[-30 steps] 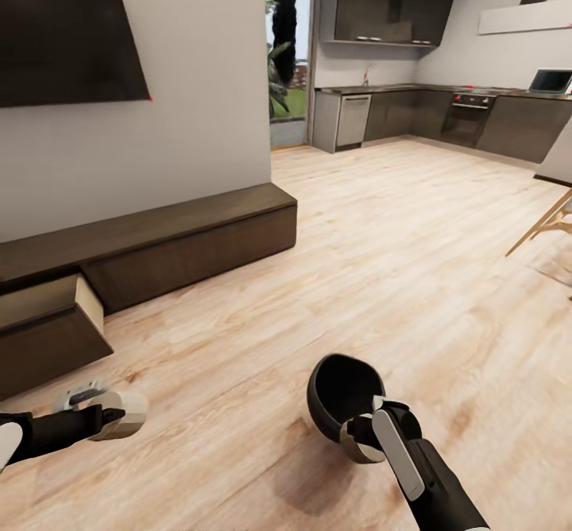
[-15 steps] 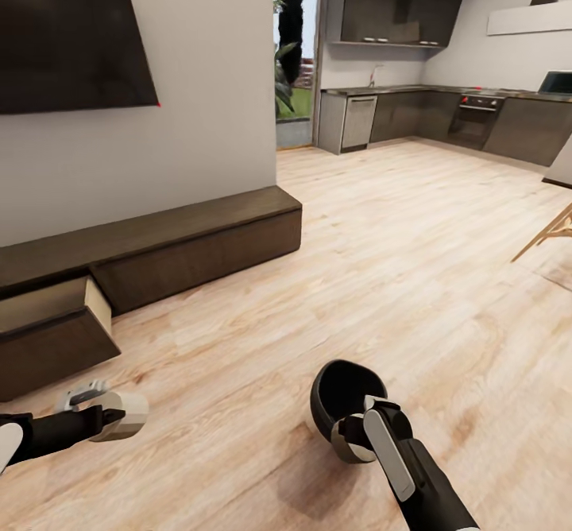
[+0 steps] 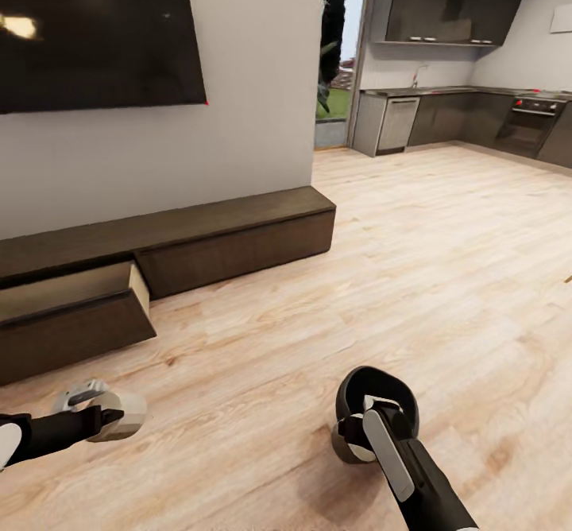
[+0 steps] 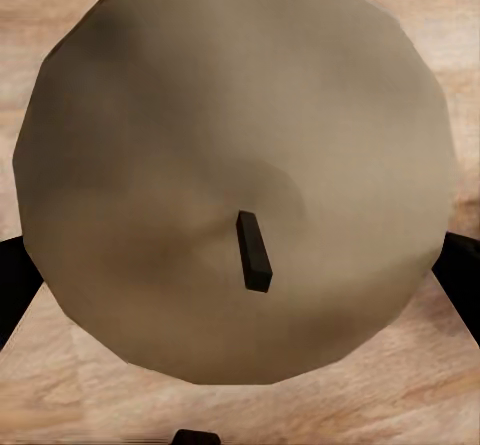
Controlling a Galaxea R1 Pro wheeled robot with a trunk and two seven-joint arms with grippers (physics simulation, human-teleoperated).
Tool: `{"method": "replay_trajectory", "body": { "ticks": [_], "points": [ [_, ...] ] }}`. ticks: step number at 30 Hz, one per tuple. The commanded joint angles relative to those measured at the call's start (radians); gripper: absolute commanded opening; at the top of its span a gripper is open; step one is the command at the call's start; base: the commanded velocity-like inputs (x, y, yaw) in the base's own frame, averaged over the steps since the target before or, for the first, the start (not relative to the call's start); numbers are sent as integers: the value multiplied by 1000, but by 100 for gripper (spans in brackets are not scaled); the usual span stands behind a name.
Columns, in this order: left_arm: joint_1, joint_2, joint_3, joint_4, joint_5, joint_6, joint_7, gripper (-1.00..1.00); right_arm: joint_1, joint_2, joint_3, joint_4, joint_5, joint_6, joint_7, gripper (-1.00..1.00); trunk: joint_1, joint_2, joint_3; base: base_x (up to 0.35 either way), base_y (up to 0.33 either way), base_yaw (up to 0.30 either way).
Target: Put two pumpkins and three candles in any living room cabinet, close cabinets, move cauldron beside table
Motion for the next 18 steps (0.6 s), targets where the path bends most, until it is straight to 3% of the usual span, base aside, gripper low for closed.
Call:
{"method": "replay_trajectory", "body": {
  "ticks": [1, 10, 18],
  "points": [
    [-1, 0, 1, 0, 8, 4, 5, -100, -1, 0, 1, -1, -11, 1, -11, -100, 0, 0, -1, -124, 164, 282],
    [-1, 1, 2, 0, 13, 5, 5, -100, -1, 0, 1, -1, -10, 1, -12, -100, 0, 0, -1, -43, 286, 282],
    [-1, 4, 2, 0, 15, 4, 2, -100, -1, 0, 1, -1, -9, 1, -13, -100, 0, 0, -1, 196, 235, 282]
  ]
}}
